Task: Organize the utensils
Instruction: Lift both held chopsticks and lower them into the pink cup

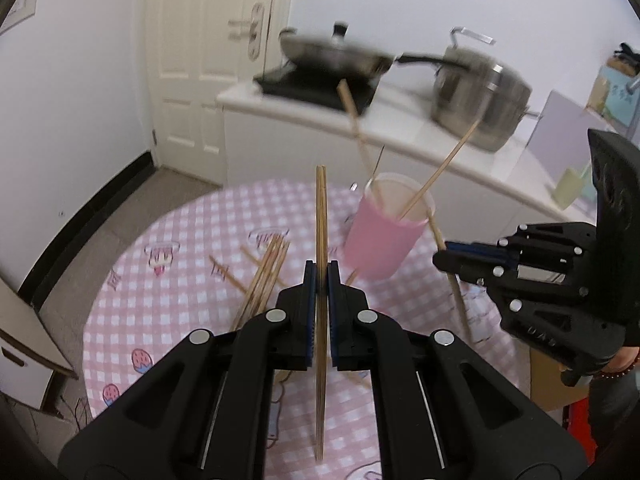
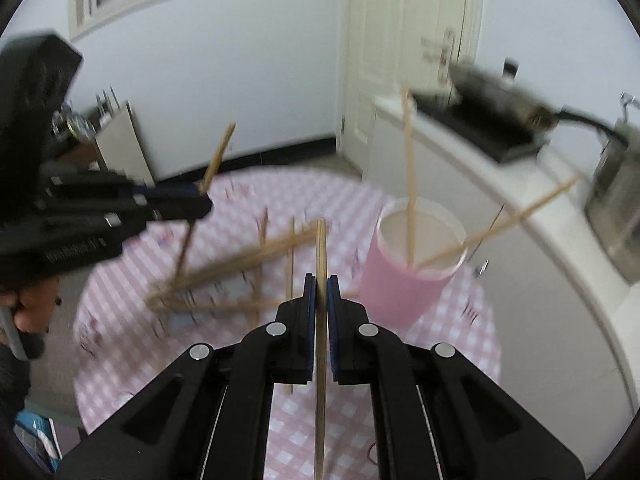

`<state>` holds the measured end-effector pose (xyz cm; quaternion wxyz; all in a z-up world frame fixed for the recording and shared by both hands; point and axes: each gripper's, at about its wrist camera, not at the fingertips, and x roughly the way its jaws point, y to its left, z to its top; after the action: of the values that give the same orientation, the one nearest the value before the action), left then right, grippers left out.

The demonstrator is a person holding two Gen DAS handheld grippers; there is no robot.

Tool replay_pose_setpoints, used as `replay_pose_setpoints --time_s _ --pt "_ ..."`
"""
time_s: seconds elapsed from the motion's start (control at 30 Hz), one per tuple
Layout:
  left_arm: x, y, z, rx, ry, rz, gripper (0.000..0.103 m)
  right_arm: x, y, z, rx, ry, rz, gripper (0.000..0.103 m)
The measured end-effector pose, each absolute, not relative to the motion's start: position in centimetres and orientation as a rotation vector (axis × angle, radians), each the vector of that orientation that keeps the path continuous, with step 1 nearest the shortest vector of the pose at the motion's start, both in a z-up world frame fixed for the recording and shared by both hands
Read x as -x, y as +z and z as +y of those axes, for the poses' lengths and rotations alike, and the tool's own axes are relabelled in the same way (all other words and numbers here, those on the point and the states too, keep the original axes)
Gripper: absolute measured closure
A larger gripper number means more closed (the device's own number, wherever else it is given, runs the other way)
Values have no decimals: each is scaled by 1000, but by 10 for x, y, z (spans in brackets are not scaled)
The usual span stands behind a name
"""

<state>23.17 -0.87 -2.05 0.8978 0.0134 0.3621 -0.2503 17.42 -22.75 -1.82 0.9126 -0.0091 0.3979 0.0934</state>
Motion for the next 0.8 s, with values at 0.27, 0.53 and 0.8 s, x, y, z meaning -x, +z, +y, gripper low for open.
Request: replay_pose_setpoints --time_s 0.27,0.53,0.8 --pt "-214 32 -22 1 -556 601 97 -170 45 -239 11 172 665 99" --pt "-221 70 -41 72 -587 479 97 -170 84 -257 19 110 542 99" --pt "-233 96 -57 114 -565 383 97 -180 100 -275 26 54 476 99"
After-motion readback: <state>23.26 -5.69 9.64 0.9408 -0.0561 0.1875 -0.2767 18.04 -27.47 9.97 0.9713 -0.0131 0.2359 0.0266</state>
